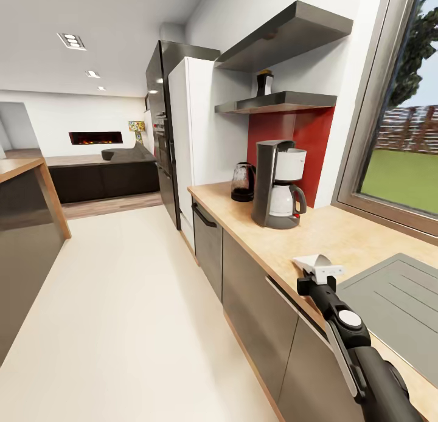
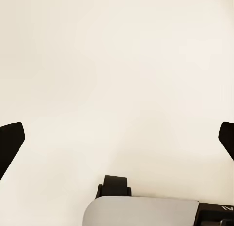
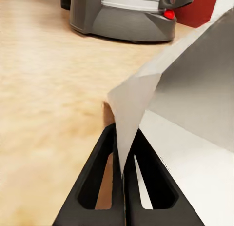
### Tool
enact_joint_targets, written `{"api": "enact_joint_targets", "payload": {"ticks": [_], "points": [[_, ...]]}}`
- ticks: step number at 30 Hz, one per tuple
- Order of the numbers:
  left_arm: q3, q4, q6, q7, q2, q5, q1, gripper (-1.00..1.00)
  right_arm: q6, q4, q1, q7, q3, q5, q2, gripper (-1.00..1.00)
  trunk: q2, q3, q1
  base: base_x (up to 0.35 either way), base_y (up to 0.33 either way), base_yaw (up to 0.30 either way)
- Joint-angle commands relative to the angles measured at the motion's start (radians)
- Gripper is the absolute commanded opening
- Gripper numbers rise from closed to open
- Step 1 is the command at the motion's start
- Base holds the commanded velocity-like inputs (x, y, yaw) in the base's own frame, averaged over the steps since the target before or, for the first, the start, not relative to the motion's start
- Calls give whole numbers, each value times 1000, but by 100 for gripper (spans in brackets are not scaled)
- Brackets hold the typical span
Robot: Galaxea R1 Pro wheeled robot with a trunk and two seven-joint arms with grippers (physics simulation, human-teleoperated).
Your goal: Set up a coffee station on the kitchen countertop: keep the coffee maker on the countertop, move the bottle of coffee from the kitchen shelf to the counter next to the coffee maker, place a paper coffee filter on top of the coffee maker, put the saucer next to the coffee maker with the coffee cup on the saucer, and place the electric kettle next to the coffee maker.
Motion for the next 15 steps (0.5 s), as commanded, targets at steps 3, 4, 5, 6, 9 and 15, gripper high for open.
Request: {"api": "enact_joint_targets", "payload": {"ticks": [3,4,5,6,9,15], "points": [[1,-1,-1,0,-1,2,0,100,6,-1,0,3,-1,3,0,-100,0,-1,0,0,0,0],[1,-1,-1,0,0,1,0,100,6,-1,-1,3,-1,3,0,-100,0,-1,0,0,0,0],[1,-1,-1,0,-1,1,0,100,6,-1,-1,3,-1,3,0,-100,0,-1,0,0,0,0],[1,-1,-1,0,-1,1,0,100,6,-1,-1,3,-1,3,0,-100,0,-1,0,0,0,0],[1,-1,-1,0,0,1,0,100,6,-1,0,3,-1,3,0,-100,0,-1,0,0,0,0],[0,-1,0,0,-1,1,0,100,6,-1,0,3,-1,3,0,-100,35,15,-19,0,0,0]]}}
